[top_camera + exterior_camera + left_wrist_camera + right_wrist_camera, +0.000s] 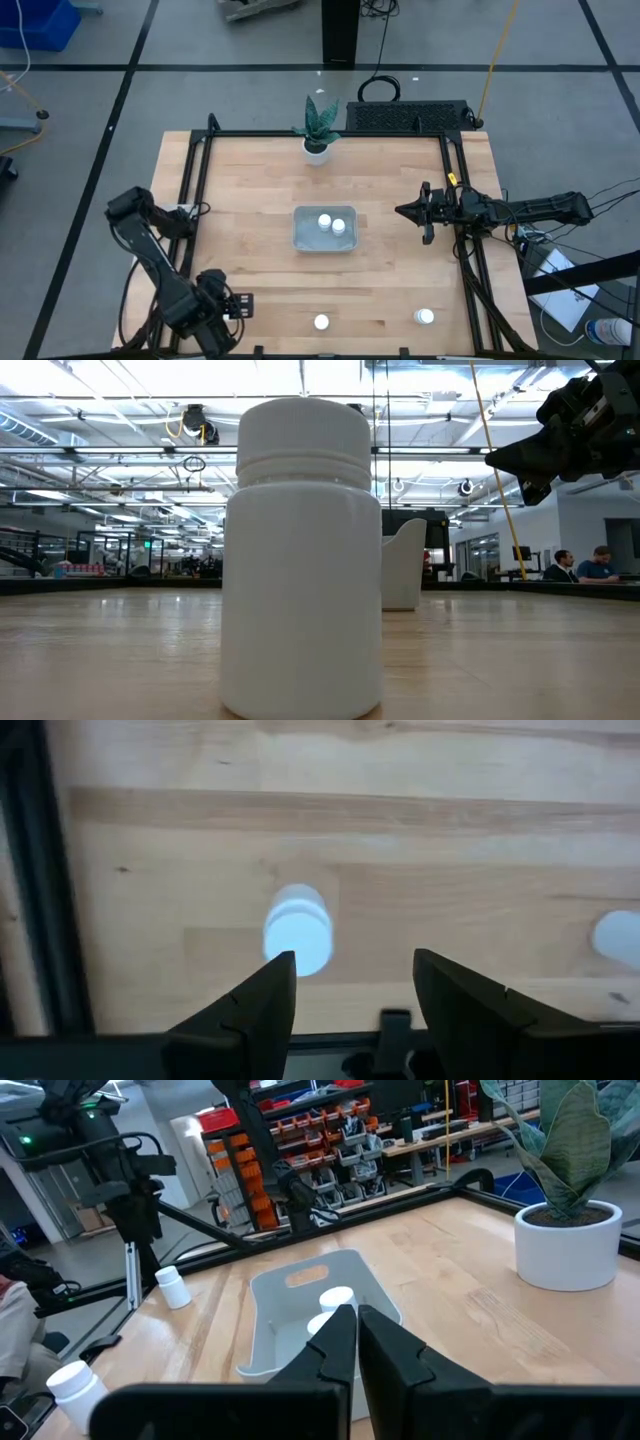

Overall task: Pick and place pill bottles into a basket
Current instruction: Put the white pill bottle into the gray bin

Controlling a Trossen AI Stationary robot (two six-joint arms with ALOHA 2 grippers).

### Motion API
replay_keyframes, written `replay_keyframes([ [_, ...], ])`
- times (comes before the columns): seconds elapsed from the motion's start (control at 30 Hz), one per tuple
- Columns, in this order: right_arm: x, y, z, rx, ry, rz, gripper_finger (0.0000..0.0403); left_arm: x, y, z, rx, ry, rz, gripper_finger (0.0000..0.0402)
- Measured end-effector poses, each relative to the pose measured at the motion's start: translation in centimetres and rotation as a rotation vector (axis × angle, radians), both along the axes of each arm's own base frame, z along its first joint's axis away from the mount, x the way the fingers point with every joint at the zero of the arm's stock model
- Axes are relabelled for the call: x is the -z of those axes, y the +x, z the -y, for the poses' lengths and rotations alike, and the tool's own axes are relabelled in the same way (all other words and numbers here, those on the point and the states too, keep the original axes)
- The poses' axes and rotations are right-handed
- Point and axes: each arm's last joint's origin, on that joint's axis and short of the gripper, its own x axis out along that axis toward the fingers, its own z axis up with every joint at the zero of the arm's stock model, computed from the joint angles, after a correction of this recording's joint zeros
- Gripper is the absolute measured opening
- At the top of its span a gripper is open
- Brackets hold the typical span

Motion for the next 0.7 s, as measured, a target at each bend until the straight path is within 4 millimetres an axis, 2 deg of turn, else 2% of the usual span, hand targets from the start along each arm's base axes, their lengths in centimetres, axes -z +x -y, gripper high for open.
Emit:
replay_keyframes([
  [0.37,0.0,0.0,0.0,0.000,0.000,0.001,0.0009,0.5,0.3,-0.3,-0.002,-0.004,-0.010,0.0218],
  [0.57,0.0,0.0,0.0,0.000,0.000,0.000,0.0009,0.6,0.2,0.0,0.014,0.008,0.020,0.0289],
  [0.7,0.0,0.0,0.0,0.000,0.000,0.000,0.0009,1.7,0.0,0.9,0.028,-0.016,-0.020,0.0334],
])
